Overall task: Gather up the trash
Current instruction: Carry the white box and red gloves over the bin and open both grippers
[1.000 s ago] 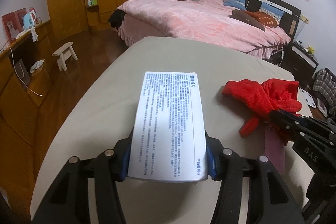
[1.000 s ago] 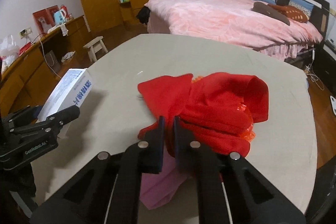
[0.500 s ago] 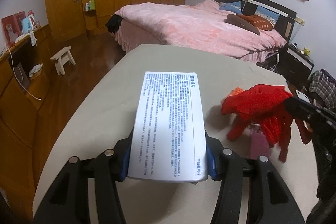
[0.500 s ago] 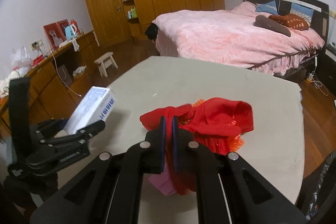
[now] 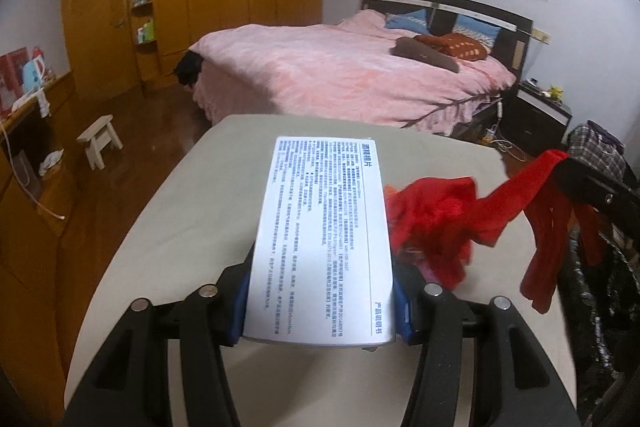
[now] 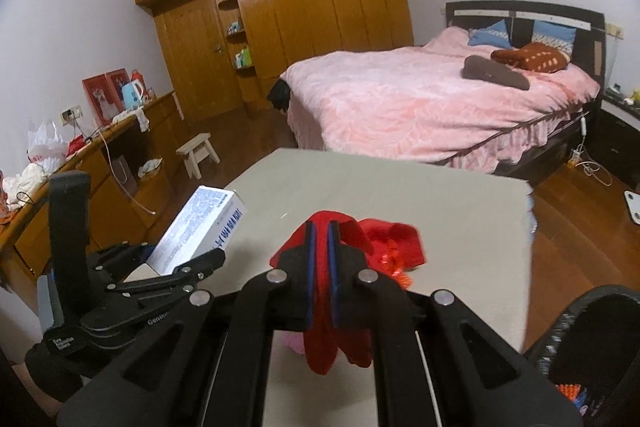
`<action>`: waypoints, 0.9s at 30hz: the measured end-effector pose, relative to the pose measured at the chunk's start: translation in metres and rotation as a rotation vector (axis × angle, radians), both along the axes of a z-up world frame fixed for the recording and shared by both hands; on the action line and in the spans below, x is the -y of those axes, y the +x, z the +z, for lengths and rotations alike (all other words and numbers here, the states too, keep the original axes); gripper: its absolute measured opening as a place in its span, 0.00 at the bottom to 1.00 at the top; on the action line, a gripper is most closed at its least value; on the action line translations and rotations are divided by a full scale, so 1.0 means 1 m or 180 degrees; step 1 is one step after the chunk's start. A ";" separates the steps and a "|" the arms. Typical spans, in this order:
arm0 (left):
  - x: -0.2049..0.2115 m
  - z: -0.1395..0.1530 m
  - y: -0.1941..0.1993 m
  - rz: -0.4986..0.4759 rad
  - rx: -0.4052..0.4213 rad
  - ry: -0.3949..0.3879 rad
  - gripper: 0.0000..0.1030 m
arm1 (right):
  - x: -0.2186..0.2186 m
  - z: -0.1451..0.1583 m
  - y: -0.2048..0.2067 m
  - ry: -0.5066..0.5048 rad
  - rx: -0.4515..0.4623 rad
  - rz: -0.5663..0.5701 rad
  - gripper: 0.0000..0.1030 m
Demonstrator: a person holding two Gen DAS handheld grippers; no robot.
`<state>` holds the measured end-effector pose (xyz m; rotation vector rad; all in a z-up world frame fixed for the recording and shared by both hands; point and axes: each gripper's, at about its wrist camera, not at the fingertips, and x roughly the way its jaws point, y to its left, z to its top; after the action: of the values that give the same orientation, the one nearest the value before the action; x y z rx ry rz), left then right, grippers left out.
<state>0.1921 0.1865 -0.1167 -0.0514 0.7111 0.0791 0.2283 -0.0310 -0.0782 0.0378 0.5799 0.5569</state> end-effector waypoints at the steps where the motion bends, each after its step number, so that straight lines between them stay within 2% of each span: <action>1: 0.006 0.002 0.000 -0.0032 0.0009 -0.0006 0.53 | 0.006 0.004 -0.003 0.0007 0.0028 -0.0021 0.05; 13: 0.093 0.029 0.000 -0.0479 0.0129 -0.0081 0.53 | 0.087 0.030 -0.034 0.0034 0.0213 -0.0437 0.05; 27: 0.213 0.036 -0.006 -0.1214 0.0288 -0.0175 0.53 | 0.201 0.026 -0.072 -0.0115 0.0220 -0.1161 0.05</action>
<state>0.1865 -0.0262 -0.0807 0.0283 0.6223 -0.3062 0.1562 -0.2323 -0.0522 0.0879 0.5005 0.1925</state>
